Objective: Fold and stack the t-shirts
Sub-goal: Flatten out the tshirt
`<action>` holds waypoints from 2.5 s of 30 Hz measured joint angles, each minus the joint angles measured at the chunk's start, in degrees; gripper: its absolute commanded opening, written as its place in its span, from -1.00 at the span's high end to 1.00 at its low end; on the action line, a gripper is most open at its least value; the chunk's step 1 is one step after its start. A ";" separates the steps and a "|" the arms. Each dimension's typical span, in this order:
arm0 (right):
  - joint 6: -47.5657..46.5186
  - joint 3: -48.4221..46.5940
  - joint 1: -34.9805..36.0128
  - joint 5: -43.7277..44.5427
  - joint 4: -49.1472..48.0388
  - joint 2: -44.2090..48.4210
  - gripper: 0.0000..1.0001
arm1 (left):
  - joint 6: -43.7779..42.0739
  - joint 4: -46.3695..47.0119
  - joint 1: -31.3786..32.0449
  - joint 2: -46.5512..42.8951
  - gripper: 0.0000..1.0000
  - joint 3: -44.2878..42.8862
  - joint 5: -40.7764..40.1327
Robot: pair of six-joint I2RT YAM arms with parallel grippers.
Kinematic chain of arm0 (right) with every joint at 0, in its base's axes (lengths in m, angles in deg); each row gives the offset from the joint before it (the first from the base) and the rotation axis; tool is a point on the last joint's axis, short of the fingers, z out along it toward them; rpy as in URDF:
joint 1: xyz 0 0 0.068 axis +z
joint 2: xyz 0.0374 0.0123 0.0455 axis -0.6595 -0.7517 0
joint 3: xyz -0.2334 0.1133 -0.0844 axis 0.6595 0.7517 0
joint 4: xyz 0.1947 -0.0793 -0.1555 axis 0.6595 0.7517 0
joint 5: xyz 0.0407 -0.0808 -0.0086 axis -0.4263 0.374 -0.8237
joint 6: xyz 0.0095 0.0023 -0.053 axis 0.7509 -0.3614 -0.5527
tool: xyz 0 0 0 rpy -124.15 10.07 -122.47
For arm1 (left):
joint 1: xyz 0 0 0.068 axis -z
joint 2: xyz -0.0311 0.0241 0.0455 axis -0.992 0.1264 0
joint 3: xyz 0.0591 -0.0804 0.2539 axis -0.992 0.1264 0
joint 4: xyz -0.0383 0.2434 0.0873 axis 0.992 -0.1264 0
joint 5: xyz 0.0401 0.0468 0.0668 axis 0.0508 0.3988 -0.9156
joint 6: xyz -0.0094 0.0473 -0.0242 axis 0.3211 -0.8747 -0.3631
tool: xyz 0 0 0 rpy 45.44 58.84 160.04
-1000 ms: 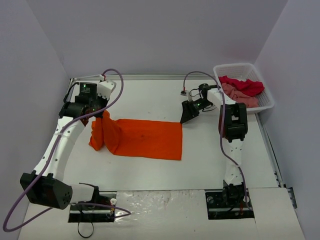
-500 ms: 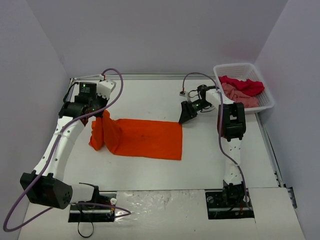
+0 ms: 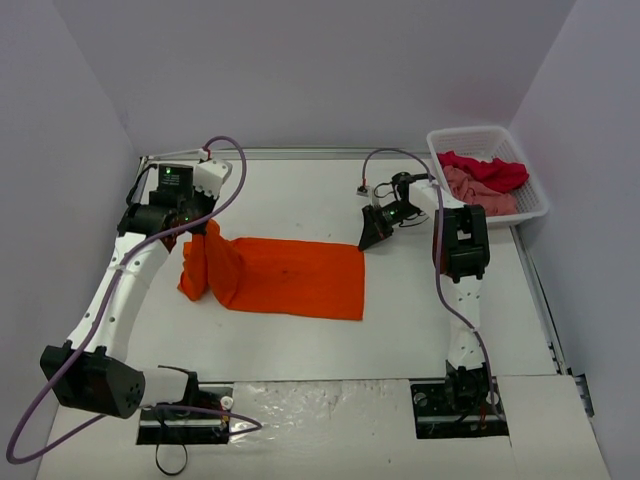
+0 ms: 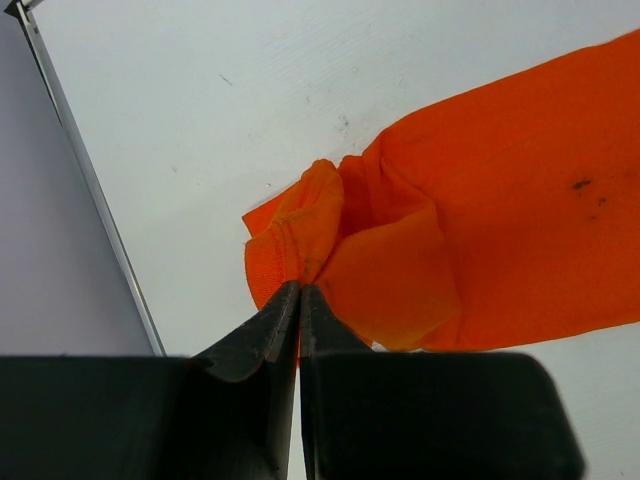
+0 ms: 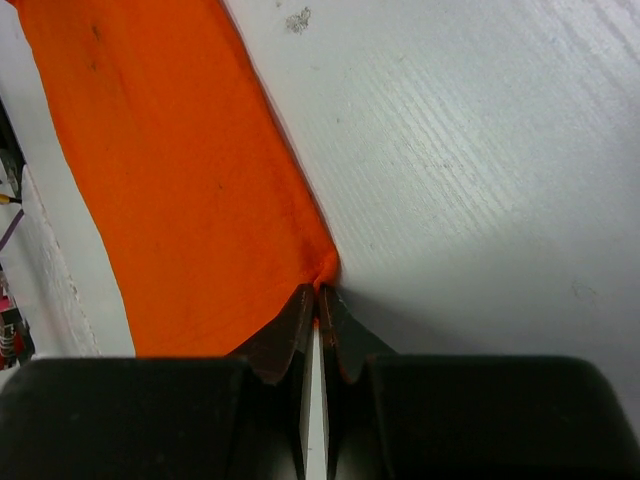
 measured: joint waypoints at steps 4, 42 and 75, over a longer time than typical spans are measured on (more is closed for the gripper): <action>0.37 0.00 -0.02 0.22 0.00 0.00 1.00 | 0.02 0.00 0.00 0.02 0.95 0.00 0.02; 12.11 -21.94 -8.94 25.64 1.29 26.58 1.00 | -1.86 -3.34 0.00 4.68 0.95 -18.43 -3.17; 16.83 -8.76 -14.34 24.81 -6.95 63.52 1.00 | 0.33 -1.77 -3.06 -20.76 0.95 -19.06 1.05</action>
